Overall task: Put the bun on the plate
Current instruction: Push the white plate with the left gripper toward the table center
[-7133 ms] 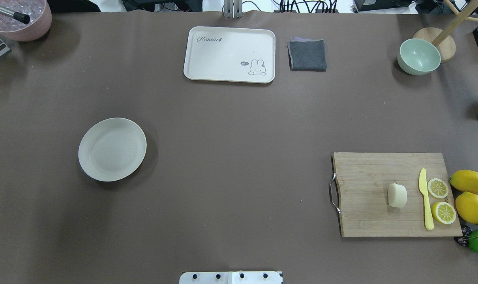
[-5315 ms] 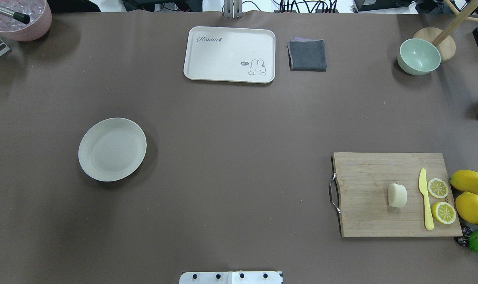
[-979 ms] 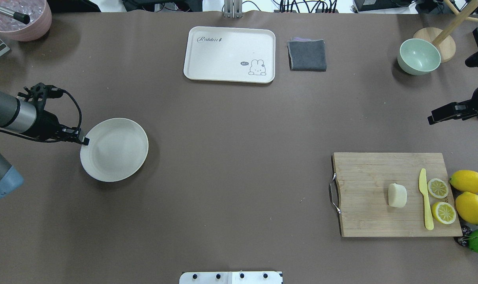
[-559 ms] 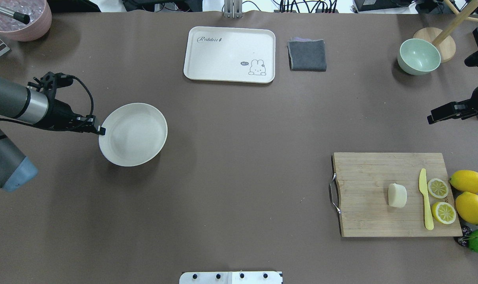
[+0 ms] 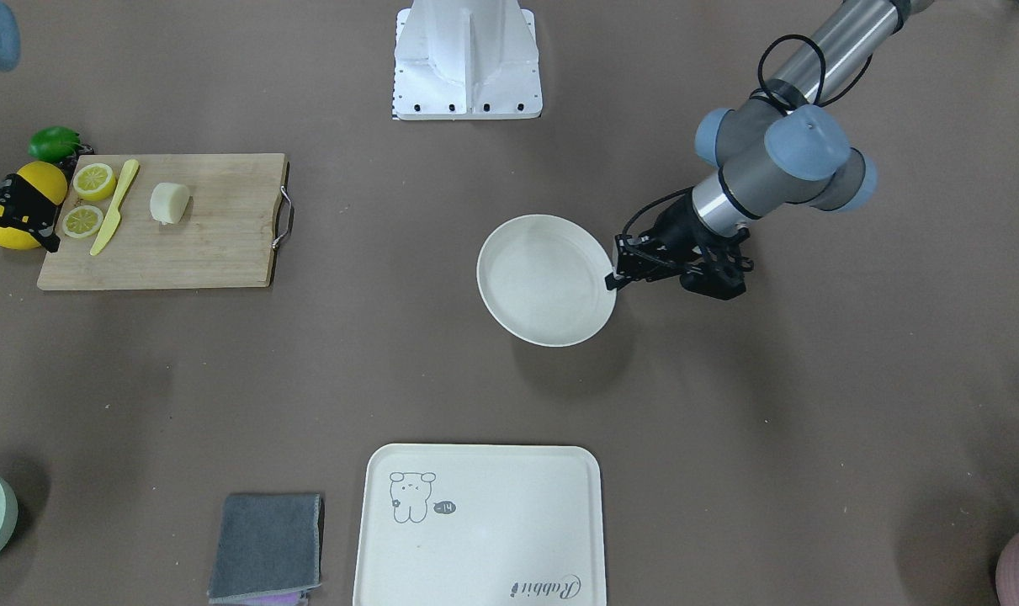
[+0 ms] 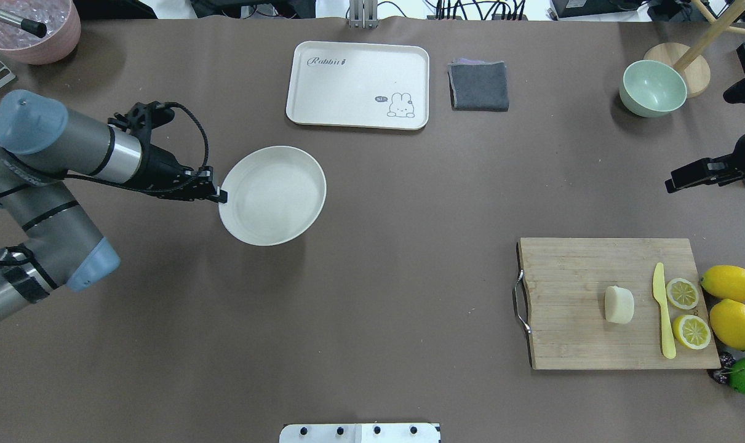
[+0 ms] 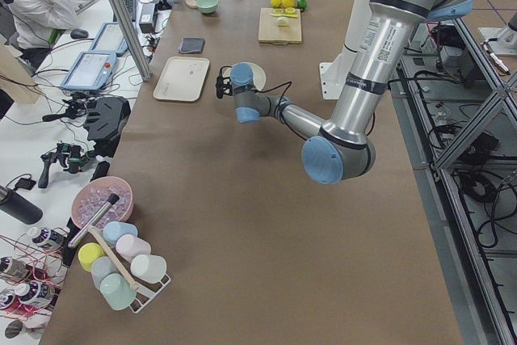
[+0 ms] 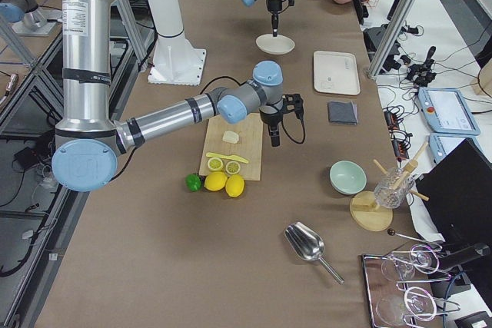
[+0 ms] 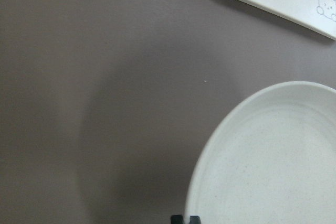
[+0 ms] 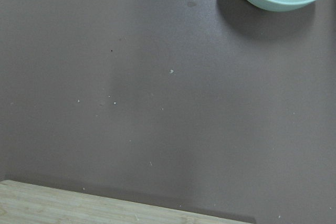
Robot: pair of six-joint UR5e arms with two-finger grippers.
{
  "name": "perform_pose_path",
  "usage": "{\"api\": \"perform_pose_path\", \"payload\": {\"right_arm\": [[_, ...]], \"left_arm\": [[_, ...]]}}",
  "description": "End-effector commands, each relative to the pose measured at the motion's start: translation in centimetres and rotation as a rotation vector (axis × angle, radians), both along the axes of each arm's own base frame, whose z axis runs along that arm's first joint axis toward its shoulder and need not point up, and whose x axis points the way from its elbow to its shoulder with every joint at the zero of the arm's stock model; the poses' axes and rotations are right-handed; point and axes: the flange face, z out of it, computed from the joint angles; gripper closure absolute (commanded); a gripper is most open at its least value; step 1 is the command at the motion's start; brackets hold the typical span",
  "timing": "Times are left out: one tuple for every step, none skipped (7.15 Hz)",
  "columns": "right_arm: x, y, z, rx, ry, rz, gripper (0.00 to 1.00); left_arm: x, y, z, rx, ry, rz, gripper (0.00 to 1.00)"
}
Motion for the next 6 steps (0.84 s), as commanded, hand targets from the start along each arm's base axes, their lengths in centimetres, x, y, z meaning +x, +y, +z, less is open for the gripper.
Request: {"api": "perform_pose_path", "payload": {"right_arm": [[0.0,0.1,-0.1,0.000,-0.002,0.002,0.00],[0.1,0.1,-0.2,-0.003,-0.003,0.007,0.00],[0.0,0.1,-0.1,-0.007,-0.003,0.009,0.00],[0.1,0.1,-0.2,-0.006,-0.004,0.009,0.00],[0.1,0.1,-0.3,-0.004,-0.004,0.009,0.00],[0.1,0.2,-0.3,-0.005,-0.005,0.010,0.00]], "left_arm": [[4.4,2.7,-5.2,-0.027,-0.060,-0.011,1.00],[7.0,5.5,-5.8,-0.031,-0.110,-0.002,1.00],[8.9,7.3,-5.5,-0.014,-0.129,-0.015,1.00],[9.4,7.7,-5.1,-0.013,-0.137,-0.014,1.00],[9.6,7.9,-5.0,-0.010,-0.141,-0.016,1.00],[9.6,7.9,-5.0,-0.010,-0.141,-0.016,1.00]]}}
